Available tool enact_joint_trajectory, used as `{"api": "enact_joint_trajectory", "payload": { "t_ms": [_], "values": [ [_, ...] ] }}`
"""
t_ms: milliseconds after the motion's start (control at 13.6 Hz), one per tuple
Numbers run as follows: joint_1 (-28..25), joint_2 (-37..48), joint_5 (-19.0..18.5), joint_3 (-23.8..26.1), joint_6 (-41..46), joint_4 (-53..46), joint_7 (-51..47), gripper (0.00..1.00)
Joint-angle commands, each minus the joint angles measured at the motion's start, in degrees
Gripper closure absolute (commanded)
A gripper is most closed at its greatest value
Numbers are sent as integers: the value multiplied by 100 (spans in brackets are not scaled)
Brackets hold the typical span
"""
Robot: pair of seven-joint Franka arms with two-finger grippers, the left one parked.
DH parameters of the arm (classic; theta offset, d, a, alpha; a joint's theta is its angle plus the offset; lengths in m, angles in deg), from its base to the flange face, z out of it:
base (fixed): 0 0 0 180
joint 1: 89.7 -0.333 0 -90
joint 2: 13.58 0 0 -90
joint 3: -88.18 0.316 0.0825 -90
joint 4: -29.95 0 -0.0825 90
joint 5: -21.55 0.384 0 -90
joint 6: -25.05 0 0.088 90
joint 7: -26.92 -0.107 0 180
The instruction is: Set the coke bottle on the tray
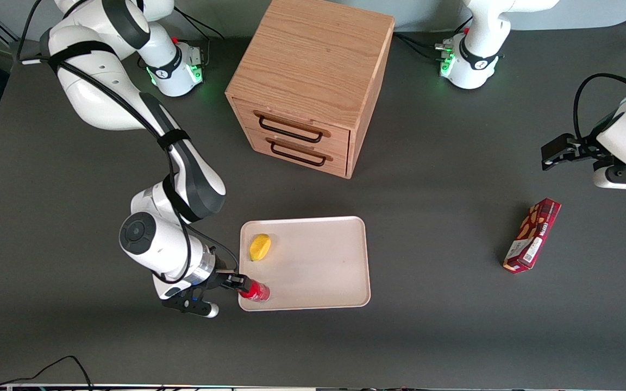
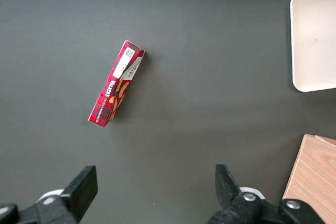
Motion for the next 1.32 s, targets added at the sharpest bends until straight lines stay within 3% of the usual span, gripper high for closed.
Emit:
{"api": "enact_joint_trajectory", "payload": {
  "t_ms": [0, 147, 514, 661, 954, 1248],
  "values": [
    [16, 813, -30, -19, 197, 21, -287, 0],
    [52, 1428, -12, 15, 345, 65, -278, 0],
    [139, 3142, -91, -2, 3145, 118, 63, 0],
    [489, 3757, -100, -2, 3667, 476, 572, 0],
    [1404, 5137, 5, 42, 3328, 2092, 1243, 0],
    [1606, 6272, 347, -19, 2449, 3833, 1410, 0]
  ]
}}
